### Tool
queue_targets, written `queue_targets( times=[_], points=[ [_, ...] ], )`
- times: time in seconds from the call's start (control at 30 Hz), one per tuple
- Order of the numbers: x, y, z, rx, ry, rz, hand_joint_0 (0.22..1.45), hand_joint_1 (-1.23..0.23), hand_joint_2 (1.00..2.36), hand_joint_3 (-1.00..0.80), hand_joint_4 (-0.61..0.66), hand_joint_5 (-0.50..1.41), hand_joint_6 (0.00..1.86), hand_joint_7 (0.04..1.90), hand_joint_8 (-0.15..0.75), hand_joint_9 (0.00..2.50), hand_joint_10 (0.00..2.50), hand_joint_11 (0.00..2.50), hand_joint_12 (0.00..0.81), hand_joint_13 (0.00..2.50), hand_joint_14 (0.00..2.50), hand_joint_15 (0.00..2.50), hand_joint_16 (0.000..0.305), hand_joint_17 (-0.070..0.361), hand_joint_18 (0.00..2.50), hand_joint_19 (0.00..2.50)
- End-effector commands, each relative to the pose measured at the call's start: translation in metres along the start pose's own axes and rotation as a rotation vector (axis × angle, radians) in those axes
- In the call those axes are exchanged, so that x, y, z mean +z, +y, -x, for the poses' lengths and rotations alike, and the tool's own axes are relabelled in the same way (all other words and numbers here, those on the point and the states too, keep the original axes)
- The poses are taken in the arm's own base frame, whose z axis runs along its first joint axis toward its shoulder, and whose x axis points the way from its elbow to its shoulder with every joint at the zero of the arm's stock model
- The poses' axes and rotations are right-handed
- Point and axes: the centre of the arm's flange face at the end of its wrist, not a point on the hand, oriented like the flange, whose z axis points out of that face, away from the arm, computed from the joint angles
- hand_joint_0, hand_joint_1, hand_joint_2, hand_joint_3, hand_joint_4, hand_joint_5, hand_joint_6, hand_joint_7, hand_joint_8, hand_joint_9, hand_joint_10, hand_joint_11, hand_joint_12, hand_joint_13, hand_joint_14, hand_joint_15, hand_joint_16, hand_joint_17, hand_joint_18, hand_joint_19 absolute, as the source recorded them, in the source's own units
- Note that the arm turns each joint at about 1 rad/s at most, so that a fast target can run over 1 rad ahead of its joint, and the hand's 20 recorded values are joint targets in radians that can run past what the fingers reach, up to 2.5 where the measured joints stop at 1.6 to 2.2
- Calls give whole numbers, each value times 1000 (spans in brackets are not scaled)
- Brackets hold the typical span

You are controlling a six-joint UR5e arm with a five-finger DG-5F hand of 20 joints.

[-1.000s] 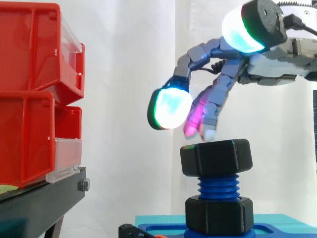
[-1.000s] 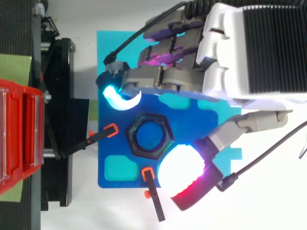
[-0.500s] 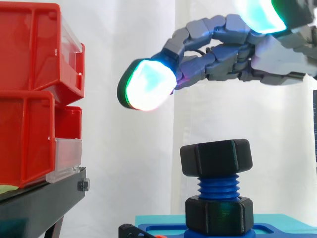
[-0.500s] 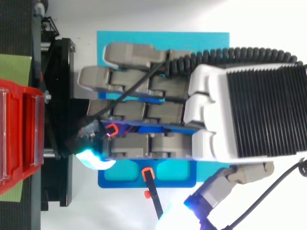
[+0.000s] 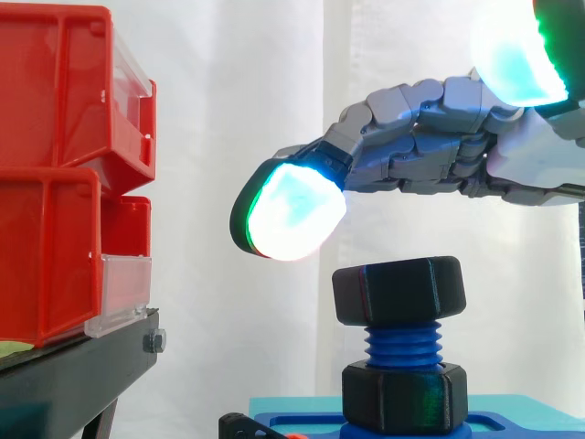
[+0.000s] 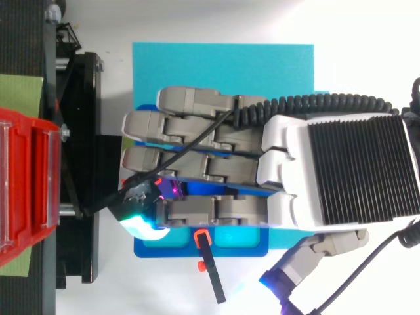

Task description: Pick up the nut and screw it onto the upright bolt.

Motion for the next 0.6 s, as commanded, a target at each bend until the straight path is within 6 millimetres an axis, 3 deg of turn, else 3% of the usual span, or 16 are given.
queue_targets(
  times=[0.0, 0.1, 0.27, 0.57],
  points=[
    [-1, -3, 0, 0, 2, -5, 415, 63, 1000, -500, 91, -204, 501, 575, 218, 182, 0, 0, 372, 0, 0, 0, 52, 118, 0, 0],
    [-1, -4, -2, -2, 5, -6, 417, 69, 1000, -500, 90, -202, 501, 579, 218, 181, 0, 0, 371, 0, 0, 0, 52, 118, 0, 0],
    [0, -13, -22, 23, 22, -15, 421, 73, 1000, -500, 94, -198, 501, 602, 219, 182, 0, 0, 369, 0, 0, 0, 52, 117, 0, 0],
    [-1, -17, -21, 39, 19, -17, 433, 72, 1000, -500, 133, -160, 502, 784, 238, 242, 0, 0, 362, 0, 0, 0, 48, 107, 0, 0]
  ],
)
